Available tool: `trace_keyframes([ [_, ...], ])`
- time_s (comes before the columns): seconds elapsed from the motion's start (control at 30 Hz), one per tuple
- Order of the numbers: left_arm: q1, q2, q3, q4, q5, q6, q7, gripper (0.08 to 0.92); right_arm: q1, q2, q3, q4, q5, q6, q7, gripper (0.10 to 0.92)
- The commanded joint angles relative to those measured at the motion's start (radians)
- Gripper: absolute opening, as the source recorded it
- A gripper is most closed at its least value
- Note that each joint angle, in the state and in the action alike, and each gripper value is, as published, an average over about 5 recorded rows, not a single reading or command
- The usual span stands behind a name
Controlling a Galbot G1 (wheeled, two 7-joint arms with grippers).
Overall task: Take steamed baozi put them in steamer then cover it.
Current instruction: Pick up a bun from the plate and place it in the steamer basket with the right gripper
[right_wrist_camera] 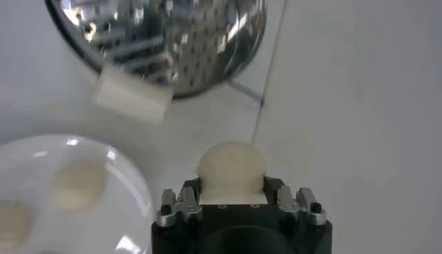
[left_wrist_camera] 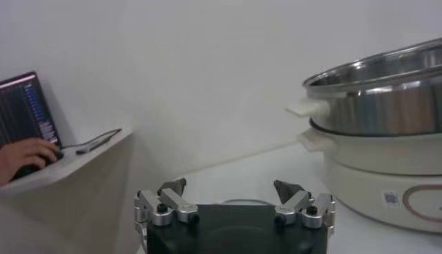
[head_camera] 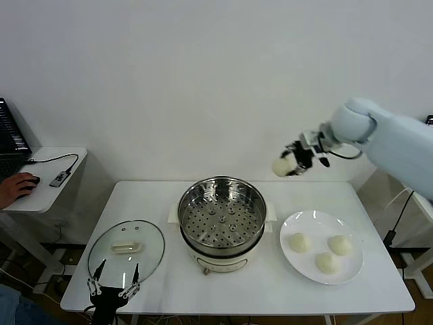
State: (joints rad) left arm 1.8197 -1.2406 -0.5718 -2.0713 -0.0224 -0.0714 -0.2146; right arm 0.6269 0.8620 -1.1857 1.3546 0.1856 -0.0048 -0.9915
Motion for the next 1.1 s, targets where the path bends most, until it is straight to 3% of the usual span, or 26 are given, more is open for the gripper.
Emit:
trace_keyframes([
  [0.03,0.000,0.000,-0.001,0.002,-0.037,-0.005,0.002,0.823,0.071,0.220,-0.123,-0.002,-0.012,0.164,0.024,0.569],
  [0.53,0.000,-0.016,-0.023,-0.006,-0.039,-0.007,-0.001,0.823,-0.081,0.351,-0.144,-0.170,-0.337,0.436,0.035,0.577],
  [1.1,-0.018,-0.012,-0.021,0.002,-0.037,-0.005,0.001,0.823,-0.198,0.403,-0.079,-0.316,-0.553,0.558,0.111,0.585],
])
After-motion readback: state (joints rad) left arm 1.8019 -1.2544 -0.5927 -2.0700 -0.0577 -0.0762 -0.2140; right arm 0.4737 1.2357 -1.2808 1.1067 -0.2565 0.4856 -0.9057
